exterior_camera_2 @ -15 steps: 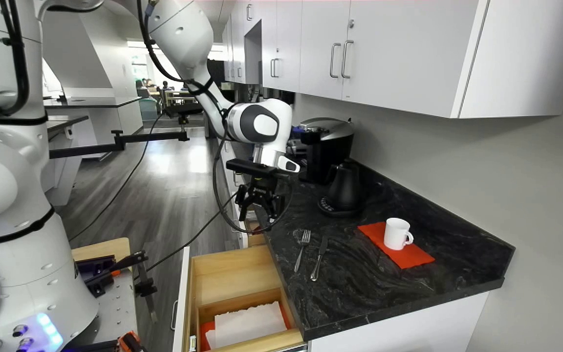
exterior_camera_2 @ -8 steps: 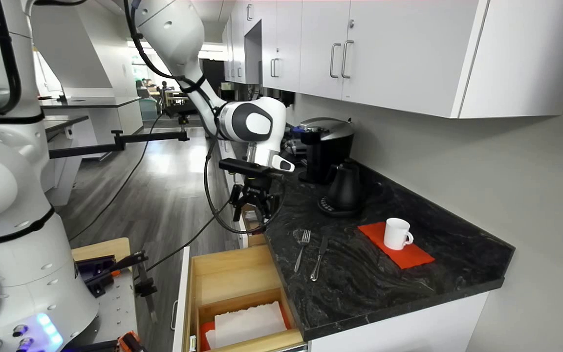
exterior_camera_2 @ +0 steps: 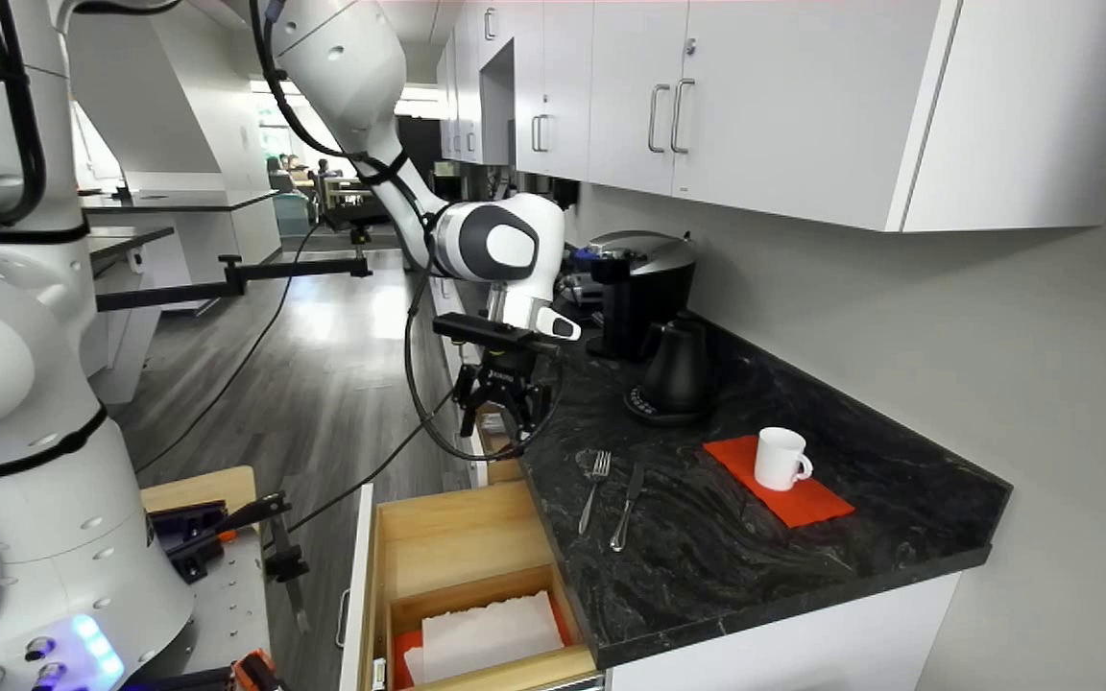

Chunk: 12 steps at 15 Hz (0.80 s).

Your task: Place the folk and knife in the drawer

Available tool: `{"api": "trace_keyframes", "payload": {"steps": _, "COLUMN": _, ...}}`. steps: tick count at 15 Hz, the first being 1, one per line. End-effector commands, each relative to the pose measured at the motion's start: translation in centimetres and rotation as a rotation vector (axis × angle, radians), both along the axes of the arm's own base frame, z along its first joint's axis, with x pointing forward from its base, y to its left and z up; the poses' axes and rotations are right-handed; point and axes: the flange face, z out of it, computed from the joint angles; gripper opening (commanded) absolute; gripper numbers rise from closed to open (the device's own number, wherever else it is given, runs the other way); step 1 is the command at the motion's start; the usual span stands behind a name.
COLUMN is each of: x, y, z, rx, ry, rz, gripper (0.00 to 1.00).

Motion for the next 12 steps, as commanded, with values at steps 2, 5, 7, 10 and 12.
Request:
{"api": "trace_keyframes", "payload": {"steps": 2, "x": 6.4, "y": -2.6, "z": -5.9, "rx": -0.015, "ry": 0.043, "rz": -0.029, "gripper": 1.0}}
{"api": "trace_keyframes", "payload": {"steps": 5, "x": 10.9, "y": -4.0, "z": -9.5, "rx": -0.025, "ry": 0.024, "rz": -0.038, "gripper": 1.0}}
{"api": "trace_keyframes", "payload": {"steps": 7, "x": 13.2, "y": -4.3, "z": -10.8, "rx": -0.026, "ry": -0.01, "rz": -0.043, "gripper": 1.0}}
{"api": "trace_keyframes", "payload": {"steps": 10, "x": 14.7, "y": -4.1, "z": -11.9, "rx": -0.021, "ry": -0.03, "rz": -0.056, "gripper": 1.0}}
{"api": "trace_keyframes", "payload": {"steps": 12, "x": 15.1, "y": -3.8, "z": -12.0, "rx": -0.018, "ry": -0.032, "rz": -0.059, "gripper": 1.0}}
